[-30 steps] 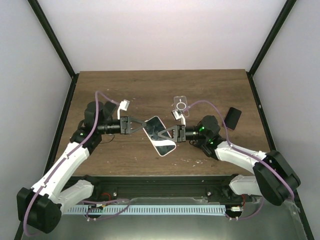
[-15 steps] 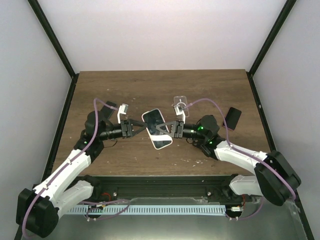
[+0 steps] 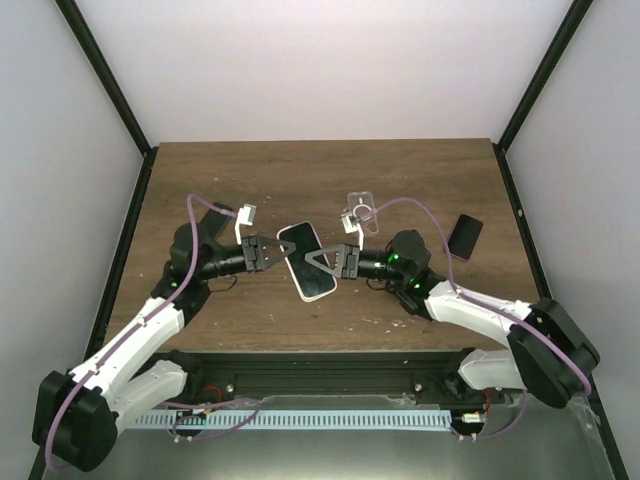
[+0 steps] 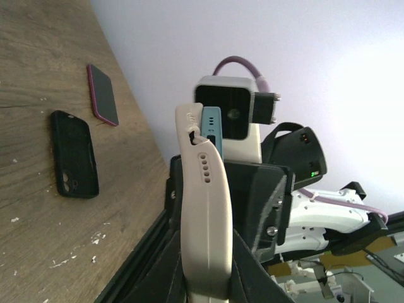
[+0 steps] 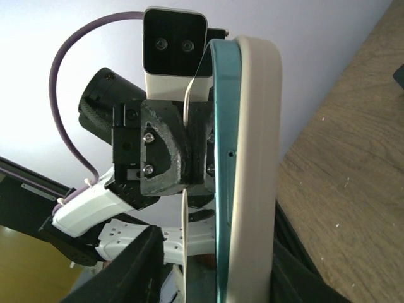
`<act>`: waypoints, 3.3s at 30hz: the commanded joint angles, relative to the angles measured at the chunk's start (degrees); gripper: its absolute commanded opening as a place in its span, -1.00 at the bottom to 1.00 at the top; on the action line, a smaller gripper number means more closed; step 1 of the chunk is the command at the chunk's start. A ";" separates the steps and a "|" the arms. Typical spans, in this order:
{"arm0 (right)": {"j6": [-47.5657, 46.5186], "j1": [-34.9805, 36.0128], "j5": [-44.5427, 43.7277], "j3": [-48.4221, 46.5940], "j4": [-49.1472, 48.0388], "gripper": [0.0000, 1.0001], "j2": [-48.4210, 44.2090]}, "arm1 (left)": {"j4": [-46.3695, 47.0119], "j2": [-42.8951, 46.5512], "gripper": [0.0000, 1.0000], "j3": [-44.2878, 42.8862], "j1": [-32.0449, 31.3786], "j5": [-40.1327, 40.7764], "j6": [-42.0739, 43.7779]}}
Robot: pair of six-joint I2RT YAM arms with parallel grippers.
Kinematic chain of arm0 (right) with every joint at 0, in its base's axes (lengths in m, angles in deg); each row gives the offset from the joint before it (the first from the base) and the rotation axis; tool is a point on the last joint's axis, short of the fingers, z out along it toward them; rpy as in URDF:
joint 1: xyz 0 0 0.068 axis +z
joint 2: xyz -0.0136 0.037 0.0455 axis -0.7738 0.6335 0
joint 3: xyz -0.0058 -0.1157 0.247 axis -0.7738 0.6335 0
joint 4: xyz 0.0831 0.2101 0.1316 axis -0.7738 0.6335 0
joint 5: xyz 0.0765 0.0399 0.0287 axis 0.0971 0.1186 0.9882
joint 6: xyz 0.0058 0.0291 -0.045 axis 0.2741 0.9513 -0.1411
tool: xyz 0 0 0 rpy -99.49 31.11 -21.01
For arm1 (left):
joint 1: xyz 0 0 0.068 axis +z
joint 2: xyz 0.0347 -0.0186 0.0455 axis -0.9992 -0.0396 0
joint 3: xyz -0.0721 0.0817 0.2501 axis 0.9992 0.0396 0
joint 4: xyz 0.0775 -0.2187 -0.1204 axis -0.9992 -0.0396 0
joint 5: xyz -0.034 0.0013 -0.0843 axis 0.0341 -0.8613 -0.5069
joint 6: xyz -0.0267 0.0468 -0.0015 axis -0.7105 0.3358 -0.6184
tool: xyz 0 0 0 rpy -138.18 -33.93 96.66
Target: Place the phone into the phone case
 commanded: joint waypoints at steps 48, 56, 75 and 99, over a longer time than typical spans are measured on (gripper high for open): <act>-20.96 -3.88 16.47 -17.48 33.38 -0.14 -5.66 | -26.23 -0.38 -1.00 -8.26 -1.08 -17.34 29.62; -21.43 -3.79 21.48 -19.25 33.24 -0.05 -1.62 | -30.68 -0.68 -1.00 -10.64 -1.78 -17.67 33.65; -23.73 -3.85 12.65 -15.17 40.38 0.25 -6.62 | -27.29 -0.64 -1.00 -11.66 -1.63 -6.07 27.16; -15.40 -3.81 11.40 -3.49 26.80 -0.95 -11.44 | -19.45 -0.85 -0.22 -9.37 -0.36 0.49 15.94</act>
